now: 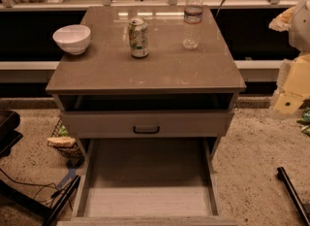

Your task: Close middle drawer

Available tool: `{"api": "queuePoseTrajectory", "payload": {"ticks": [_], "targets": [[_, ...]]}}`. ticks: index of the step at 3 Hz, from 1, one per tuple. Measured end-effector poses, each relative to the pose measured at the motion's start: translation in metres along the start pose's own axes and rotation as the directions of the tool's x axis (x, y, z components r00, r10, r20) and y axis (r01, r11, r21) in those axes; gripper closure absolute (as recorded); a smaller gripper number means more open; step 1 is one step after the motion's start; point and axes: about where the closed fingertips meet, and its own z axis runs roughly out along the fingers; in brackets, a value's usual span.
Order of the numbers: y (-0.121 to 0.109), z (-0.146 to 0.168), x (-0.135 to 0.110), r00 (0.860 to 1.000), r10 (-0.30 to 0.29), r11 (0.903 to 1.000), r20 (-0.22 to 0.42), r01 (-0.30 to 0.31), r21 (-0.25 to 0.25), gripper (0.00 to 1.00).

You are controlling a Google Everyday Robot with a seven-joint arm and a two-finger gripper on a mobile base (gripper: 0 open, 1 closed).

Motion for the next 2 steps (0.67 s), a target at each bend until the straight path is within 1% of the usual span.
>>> {"api": "queuePoseTrajectory", "payload": {"ticks": [1,2], "targets": [[0.000,0.000,0.000,1.000,0.000,1.0000,0.001,0.000,0.002,0.00],[0.013,0.019,0.011,0.999,0.009,1.0000,0.038,-0.009,-0.001,0.00]]}}
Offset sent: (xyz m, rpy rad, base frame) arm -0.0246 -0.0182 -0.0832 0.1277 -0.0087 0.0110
